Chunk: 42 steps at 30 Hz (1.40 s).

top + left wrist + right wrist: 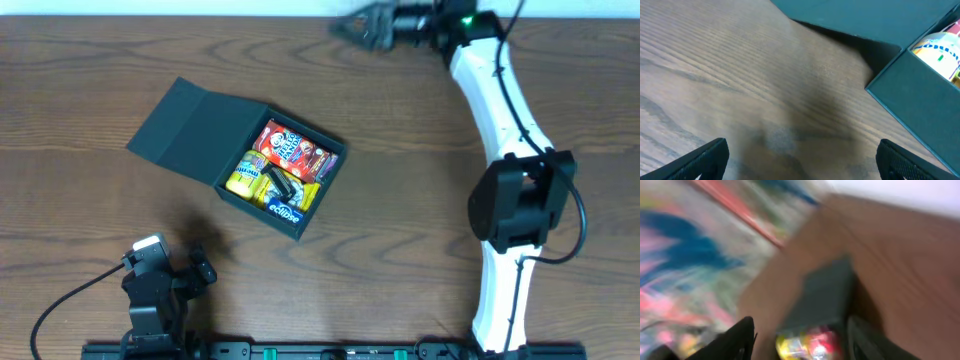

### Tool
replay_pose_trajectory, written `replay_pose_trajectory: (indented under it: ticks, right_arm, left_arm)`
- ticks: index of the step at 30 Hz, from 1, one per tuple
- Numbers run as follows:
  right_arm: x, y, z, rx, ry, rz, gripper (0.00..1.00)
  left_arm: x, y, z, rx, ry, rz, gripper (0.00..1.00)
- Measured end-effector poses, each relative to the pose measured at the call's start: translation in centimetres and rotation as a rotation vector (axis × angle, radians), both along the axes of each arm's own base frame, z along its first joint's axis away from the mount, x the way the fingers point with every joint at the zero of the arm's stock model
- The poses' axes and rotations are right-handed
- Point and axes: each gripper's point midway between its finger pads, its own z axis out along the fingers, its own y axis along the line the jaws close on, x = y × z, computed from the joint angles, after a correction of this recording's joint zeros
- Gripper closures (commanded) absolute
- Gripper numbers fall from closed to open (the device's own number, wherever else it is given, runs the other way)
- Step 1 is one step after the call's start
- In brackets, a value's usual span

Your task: 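Reach the right gripper to the box's front wall and grasp it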

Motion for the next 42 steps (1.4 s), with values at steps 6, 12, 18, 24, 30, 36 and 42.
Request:
replay_pose_trajectory:
  ticks: [6,12,18,24,30,36,42]
  right_arm:
    - [-2.2,0.6,-8.7,-0.508,-0.105,0.014,0.42]
    - [-3.1,0.0,-11.7,-0.707,-0.194,0.081,0.45]
    - [-4.8,-1.3,-15.5,-0.789,-0.159,0.148,0.44]
    - [-6.1,-0.5,-16.3,-0.778,-0.166,0.211,0.44]
    - [-6.9,0.3,-16.5,-0.779,-0.175,0.250,0.45]
    - [-7.4,0.3,-17.1,-0.788,-0.179,0.276,0.42]
    - [-7.3,0.6,-16.8,-0.769,-0.185,0.272,0.41]
  left_arm:
    - [0.0,0.0,0.0,0.000,0.001,0.000,0.05]
    - [0.0,0.0,0.0,0.000,0.001,0.000,0.05]
    - [0.0,0.0,0.0,0.000,0.001,0.000,0.05]
    - [0.0,0.0,0.0,0.000,0.001,0.000,0.05]
    - [0.0,0.0,0.0,0.000,0.001,0.000,0.05]
    - [0.0,0.0,0.0,0.000,0.001,0.000,0.05]
    - [0.0,0.0,0.0,0.000,0.001,0.000,0.05]
